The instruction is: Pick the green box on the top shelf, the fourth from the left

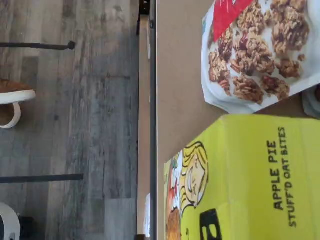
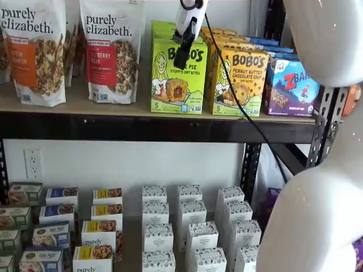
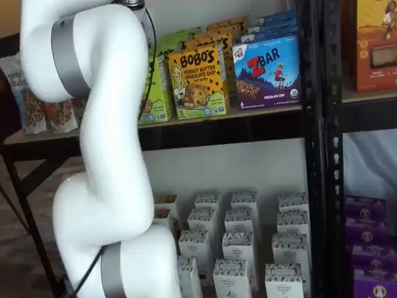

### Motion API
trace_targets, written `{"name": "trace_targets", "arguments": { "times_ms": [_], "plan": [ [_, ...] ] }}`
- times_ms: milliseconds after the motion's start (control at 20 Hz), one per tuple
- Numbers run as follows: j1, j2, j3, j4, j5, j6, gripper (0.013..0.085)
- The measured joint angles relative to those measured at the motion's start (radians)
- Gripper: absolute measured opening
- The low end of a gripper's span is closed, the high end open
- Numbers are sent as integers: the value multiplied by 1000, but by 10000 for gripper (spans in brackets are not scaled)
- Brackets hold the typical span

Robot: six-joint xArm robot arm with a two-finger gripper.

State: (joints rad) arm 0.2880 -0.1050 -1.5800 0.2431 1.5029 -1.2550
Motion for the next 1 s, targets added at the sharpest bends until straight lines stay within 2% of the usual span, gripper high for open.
{"name": "trace_targets", "arguments": {
  "times_ms": [150, 200, 250, 350, 450, 500, 700, 1000],
  "plan": [
    [-2, -2, 1, 3, -3, -1, 690],
    [-2, -2, 2, 5, -4, -2, 650],
    [-3, -2, 1, 7, -4, -3, 650],
    [-5, -2, -1, 11, -1, -4, 570],
    [-6, -2, -3, 13, 0, -4, 570],
    [-6, -1, -4, 13, 1, -4, 530],
    [-4, 5, -14, 4, 14, -1, 530],
    [-1, -5, 2, 4, -13, 0, 530]
  ]
}}
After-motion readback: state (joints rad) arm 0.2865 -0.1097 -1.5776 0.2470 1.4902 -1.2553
